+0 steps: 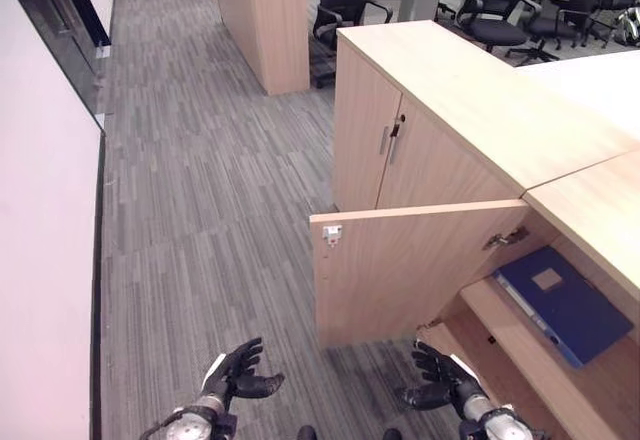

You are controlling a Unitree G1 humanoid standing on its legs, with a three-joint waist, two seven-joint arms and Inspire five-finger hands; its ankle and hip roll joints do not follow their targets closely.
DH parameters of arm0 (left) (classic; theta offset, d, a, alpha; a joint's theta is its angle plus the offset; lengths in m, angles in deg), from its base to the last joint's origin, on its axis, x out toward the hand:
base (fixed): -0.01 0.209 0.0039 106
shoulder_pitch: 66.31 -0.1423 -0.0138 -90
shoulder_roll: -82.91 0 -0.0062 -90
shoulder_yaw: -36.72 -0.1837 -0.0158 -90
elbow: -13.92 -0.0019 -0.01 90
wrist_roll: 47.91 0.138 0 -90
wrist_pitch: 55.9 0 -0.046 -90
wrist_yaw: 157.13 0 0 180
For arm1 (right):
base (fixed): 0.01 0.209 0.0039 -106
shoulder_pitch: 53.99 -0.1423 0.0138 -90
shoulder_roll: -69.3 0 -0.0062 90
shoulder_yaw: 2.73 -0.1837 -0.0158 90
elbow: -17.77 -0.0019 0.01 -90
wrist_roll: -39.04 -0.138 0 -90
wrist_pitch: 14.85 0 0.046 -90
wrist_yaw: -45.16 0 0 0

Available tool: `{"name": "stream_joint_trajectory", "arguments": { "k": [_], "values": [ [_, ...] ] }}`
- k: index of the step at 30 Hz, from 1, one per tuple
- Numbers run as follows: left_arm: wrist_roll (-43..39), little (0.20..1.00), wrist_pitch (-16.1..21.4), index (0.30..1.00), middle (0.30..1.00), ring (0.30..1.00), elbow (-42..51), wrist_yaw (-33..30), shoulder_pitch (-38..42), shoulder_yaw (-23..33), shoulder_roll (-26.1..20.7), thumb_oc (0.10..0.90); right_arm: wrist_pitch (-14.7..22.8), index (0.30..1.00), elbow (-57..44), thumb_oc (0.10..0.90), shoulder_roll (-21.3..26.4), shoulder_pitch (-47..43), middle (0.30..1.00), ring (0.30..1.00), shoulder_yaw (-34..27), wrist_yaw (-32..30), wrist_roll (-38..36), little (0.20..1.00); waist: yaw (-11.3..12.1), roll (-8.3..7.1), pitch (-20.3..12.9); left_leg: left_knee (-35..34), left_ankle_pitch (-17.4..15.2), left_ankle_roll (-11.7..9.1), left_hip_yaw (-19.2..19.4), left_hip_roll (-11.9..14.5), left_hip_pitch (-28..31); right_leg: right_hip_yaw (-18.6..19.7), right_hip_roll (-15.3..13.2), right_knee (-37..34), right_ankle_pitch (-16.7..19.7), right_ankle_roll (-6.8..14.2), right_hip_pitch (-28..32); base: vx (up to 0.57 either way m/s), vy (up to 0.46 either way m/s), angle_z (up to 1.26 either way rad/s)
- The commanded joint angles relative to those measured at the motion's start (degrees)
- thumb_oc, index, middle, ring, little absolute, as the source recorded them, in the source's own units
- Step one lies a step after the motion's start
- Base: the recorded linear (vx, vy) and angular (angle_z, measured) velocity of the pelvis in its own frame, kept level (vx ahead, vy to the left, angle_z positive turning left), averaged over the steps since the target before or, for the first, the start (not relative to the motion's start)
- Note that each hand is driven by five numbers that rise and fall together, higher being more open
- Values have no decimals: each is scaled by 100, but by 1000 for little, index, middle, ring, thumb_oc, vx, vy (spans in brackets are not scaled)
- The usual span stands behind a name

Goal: Put the empty folder in the office cabinet

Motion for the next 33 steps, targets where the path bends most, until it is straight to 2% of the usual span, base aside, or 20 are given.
{"name": "stream_joint_trajectory", "arguments": {
  "k": [1,9,16,18,20,26,33],
  "values": [
    [-195,900,466,900,900,900,98,15,716,104,-129,800,301,900,-160,800,234,-250,900,900,-150,-6,39,900,45,71,-345,-35,-334,-503,-350,399,185,-239,-139,610,-759,398,112,9,-12,-6],
    [-381,900,511,900,900,900,-52,-99,1217,252,-294,800,277,900,-59,800,272,-75,900,900,-35,152,109,900,-167,174,-461,-35,-343,-591,-211,447,395,-194,-114,464,-722,376,275,19,4,-8],
    [-445,900,504,900,900,900,-614,-325,2269,197,-666,800,278,900,-91,800,395,-6,900,900,161,260,135,900,-431,237,-529,-35,-385,-639,-56,472,526,-70,-115,459,-664,391,286,25,12,-10],
    [-532,900,482,900,900,900,-1092,-455,2905,136,-812,800,286,900,-148,800,432,2,900,900,239,283,107,900,-566,250,-552,-35,-413,-650,8,474,565,-20,-113,471,-632,416,255,50,23,-15],
    [-628,900,473,900,900,900,-1302,-507,3221,105,-846,800,294,900,-148,800,462,-9,900,900,277,303,65,900,-633,256,-560,-35,-427,-651,41,475,576,17,-119,485,-619,428,233,22,13,-3],
    [-766,900,455,900,900,900,-1702,-588,4006,-59,-830,800,275,900,-157,800,526,-12,900,900,281,303,42,900,-794,238,-559,-35,-471,-630,155,461,583,139,-138,573,-580,477,125,16,32,-13],
    [-830,900,470,900,900,900,-1682,-626,4447,-296,-590,800,235,900,-5,800,499,-77,900,900,297,213,188,900,-871,194,-561,-35,-513,-588,259,446,544,246,-181,597,-508,541,-29,16,29,-8]
  ]
}}
